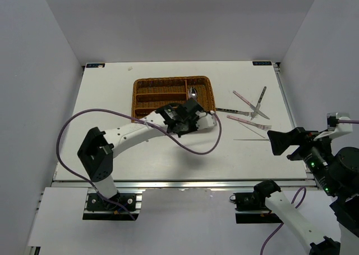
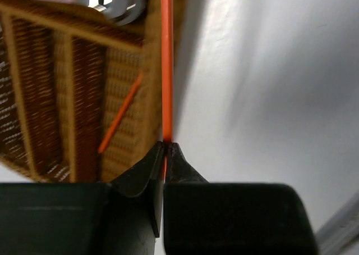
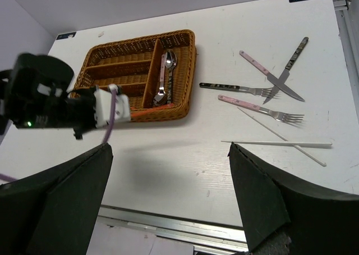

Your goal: Sort the eating utensils into containers

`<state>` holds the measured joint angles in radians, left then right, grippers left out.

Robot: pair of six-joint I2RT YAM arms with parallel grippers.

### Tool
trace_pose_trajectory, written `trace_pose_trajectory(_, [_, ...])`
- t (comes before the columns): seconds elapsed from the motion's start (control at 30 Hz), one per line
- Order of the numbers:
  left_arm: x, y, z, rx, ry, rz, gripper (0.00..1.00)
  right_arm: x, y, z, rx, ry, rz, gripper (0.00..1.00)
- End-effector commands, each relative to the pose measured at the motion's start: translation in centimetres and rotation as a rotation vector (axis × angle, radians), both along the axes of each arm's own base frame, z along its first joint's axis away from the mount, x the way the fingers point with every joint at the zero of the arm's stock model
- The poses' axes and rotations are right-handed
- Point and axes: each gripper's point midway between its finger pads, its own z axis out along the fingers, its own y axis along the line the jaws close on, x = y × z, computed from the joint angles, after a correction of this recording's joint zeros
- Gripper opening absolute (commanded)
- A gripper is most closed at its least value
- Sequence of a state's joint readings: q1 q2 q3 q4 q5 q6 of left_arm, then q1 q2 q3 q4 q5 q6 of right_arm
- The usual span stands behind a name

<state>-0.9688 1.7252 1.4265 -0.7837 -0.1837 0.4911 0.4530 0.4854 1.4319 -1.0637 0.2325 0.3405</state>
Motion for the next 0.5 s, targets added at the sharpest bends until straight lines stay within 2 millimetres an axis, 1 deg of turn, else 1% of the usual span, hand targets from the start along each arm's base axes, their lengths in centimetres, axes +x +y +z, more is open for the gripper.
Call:
trace_pose_trajectory(0.0, [3.8,2.3,4.1,-0.034,-0.121,-0.007,0.00,0.6,0.6,1.1,0.020,-0.039,0.016,0.89])
trace_pose_trajectory(0.03, [5.2,3.6,4.0,-0.038,-0.118,0.017,0.00,0.7,0.7,1.1,0.018,-0.037,0.019,0.89])
trace_pose_trajectory(0.07, [6.0,4.3,4.2,-0.023,-0.135,0.004,0.00,0.6,0.7,1.1,0.015,-0.038,0.024,0.89])
trace_pose_trajectory(0.1, [6.8,5.1,3.9,-0.008,-0.149,0.014,0.00,0.6,0.9,1.2,0.011,-0.039,0.033,0.89])
trace_pose_trajectory(0.13, [8.1,6.3,3.9,-0.001,-0.162,0.040,0.00,0.7,1.0,1.2,0.009,-0.035,0.040,0.89])
trace_pose_trajectory(0.2, [9.3,7.4,3.9,0.023,-0.176,0.023,0.00,0.6,1.2,1.3,0.002,-0.034,0.055,0.89])
trace_pose_trajectory(0.23, [10.3,8.7,3.9,0.029,-0.182,0.042,0.00,0.5,1.4,1.3,0.003,-0.034,0.068,0.89])
trace_pose_trajectory(0.27, [10.7,9.4,3.7,0.045,-0.188,0.021,0.00,0.5,1.5,1.3,0.002,-0.034,0.071,0.89])
trace_pose_trajectory(0.3, [10.8,10.3,3.1,0.060,-0.178,0.017,0.00,0.5,1.5,1.3,-0.003,-0.032,0.073,0.89])
trace_pose_trajectory(0.33, [11.6,11.2,3.3,0.046,-0.192,0.029,0.00,0.6,1.6,1.3,-0.006,-0.033,0.077,0.89])
trace_pose_trajectory(0.43, [11.8,12.3,2.9,0.045,-0.187,0.016,0.00,0.8,1.5,1.0,-0.020,-0.030,0.074,0.89])
trace_pose_trajectory(0.47, [11.8,12.4,2.5,0.043,-0.177,-0.003,0.00,0.9,1.5,0.8,-0.023,-0.026,0.073,0.89])
